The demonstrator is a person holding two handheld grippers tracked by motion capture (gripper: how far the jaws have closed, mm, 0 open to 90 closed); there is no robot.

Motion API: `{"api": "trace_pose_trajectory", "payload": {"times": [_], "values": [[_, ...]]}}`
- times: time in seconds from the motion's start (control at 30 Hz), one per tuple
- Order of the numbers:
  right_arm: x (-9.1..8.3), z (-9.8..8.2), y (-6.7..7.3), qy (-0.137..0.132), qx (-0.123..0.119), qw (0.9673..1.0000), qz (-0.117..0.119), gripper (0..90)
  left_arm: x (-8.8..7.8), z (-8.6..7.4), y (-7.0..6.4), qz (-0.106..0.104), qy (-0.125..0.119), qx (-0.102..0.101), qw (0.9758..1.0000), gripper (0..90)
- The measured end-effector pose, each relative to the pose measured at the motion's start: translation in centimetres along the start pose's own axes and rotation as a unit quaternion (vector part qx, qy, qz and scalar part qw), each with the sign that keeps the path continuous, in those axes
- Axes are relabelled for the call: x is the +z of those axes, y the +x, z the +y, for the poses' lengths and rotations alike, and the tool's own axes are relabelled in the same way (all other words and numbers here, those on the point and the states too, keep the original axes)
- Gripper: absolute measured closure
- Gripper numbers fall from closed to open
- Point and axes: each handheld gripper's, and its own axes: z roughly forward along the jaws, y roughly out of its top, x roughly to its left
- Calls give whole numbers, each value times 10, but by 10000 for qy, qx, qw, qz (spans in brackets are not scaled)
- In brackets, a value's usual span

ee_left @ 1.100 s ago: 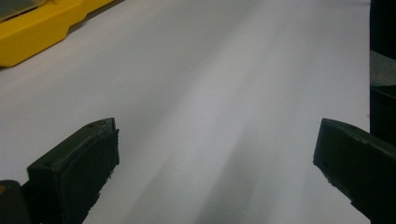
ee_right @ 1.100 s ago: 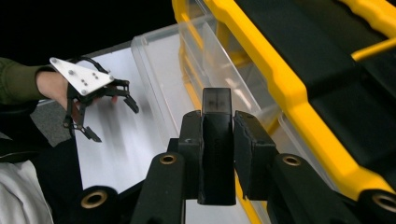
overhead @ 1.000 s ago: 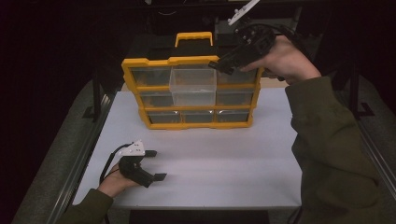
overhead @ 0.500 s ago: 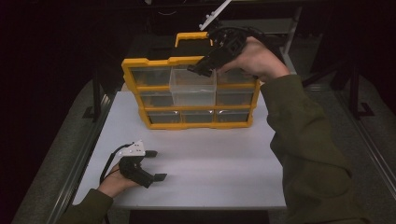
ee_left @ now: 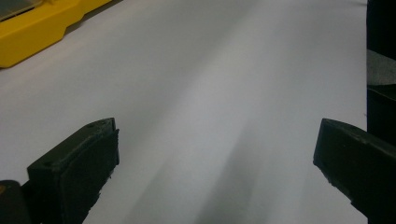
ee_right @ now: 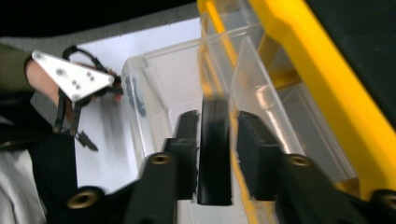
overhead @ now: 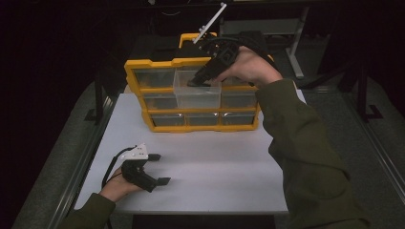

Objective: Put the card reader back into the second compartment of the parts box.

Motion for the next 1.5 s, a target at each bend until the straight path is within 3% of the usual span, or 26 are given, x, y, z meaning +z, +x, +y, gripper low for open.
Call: {"api": "trace_pose_trajectory", "payload": {"times": [0.4,0.8,1.1,1.5], "values": [[-31,-12,-3,-357,222,9990,-139,634,0,0,0,11,6,3,10000,0],[-57,-39,-4,-456,466,9973,-346,549,0,0,0,18,7,-10,10000,0],[-61,-60,-3,-498,587,9959,-476,468,0,0,0,14,25,-7,10000,0],[-50,-96,0,-622,680,9937,-636,328,0,0,0,20,22,-6,10000,0]]}}
